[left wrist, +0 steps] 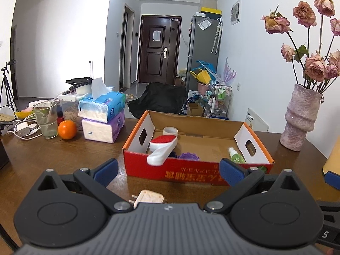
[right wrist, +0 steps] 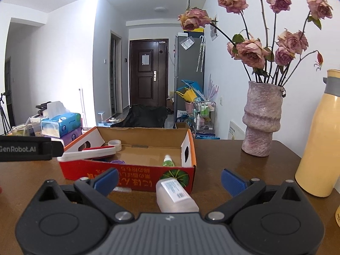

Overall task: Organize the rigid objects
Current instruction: 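Withdraw both tools from the box back toward the table items, then grasp the white spray bottle on the table with the left tool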

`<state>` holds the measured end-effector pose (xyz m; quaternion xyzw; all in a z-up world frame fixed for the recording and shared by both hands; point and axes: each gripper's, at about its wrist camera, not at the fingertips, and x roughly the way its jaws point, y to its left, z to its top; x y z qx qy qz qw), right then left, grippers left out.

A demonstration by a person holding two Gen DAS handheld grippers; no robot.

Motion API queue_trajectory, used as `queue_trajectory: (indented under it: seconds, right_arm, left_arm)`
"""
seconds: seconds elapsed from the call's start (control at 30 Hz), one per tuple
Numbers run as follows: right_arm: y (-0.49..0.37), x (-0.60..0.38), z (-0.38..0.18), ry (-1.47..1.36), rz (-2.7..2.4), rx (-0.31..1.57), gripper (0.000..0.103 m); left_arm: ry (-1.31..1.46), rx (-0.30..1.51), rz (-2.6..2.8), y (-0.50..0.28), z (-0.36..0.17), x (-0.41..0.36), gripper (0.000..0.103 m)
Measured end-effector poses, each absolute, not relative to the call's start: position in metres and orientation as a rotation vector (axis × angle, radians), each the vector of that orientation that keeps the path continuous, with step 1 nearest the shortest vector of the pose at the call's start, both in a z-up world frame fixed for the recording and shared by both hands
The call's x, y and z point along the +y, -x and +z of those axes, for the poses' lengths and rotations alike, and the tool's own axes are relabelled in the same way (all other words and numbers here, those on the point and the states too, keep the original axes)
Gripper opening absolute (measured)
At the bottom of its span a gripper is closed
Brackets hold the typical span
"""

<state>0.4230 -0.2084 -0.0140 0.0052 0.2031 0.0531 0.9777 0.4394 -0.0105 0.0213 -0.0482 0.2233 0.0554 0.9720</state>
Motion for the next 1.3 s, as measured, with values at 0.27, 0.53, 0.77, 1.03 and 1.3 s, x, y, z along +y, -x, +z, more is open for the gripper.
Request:
queue_trajectory:
  seconds: [0.27,0.53,0.77,1.03,1.3]
  right_arm:
    - [-0.4,-0.224,-0.025,-0.004,0.101,0.424,0.103]
    - [-0.385,-0.24,-0.039,-0.024,0.108,0.446,0.103]
    - [-0.376,-0.253,-0.057,-0.031,0.118,0.464,0.103]
    - [-0.378,-0.274,-0.074,-0.102,0.085,0.484,0.103]
    - [-0.375,-0.273,-0.075,-0.117,0.097,0.466,0.103]
  left_arm:
    - [0.096,0.486,0.113,-0.416,0.006,-0.018,0.103]
    - [0.072,0.543,0.118,-0.401,-0.017,-0.029,0.103]
    - [0.053,0.601,0.133,-0.397,-0.042,-0.04,0.103]
    - [0.01,0.66,0.156,-0.406,-0.07,-0.049,0.103]
    - [-0.007,0.703,0.137,-0.414,-0.085,-0.052,0.08]
